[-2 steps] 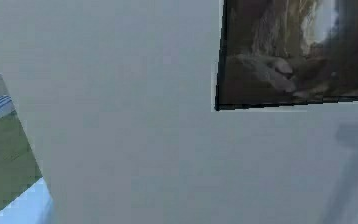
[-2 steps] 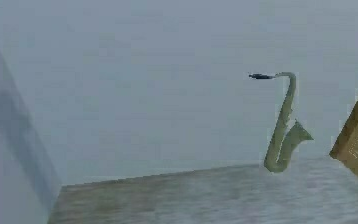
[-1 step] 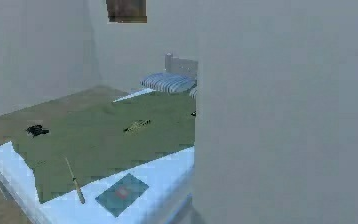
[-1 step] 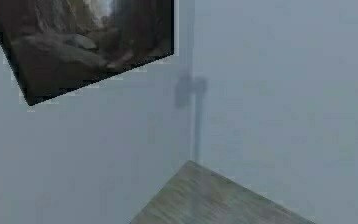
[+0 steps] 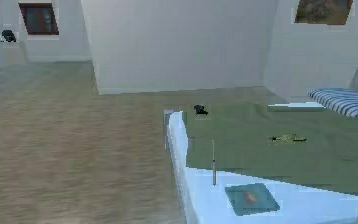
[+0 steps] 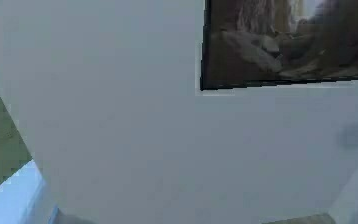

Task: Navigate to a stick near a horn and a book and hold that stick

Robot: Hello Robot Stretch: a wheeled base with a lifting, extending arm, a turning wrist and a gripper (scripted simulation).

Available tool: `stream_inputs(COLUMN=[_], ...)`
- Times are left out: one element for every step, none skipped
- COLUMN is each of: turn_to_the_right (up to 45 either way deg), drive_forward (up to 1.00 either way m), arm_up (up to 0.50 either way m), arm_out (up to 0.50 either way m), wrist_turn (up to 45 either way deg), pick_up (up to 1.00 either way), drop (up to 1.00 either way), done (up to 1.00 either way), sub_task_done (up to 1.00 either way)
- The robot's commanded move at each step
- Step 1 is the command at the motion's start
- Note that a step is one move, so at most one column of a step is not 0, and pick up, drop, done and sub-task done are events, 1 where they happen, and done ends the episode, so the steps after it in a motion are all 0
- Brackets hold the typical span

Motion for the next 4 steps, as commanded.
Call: stream_inputs(turn_to_the_right=[-45.0,-30.0,0.0,45.0], drive_forward=[0.0,0.0,0.35,0.0], arm_up=[0.0,0.0,0.0,0.0], arm_out=[0.0,0.0,0.0,0.0], wrist_turn=[0.0,0.0,0.0,0.0], pick_up=[0.0,0.0,0.0,0.0], drop=[0.0,0.0,0.0,0.0], done=[0.0,0.0,0.0,0.0], sub_task_done=[0.0,0.0,0.0,0.0])
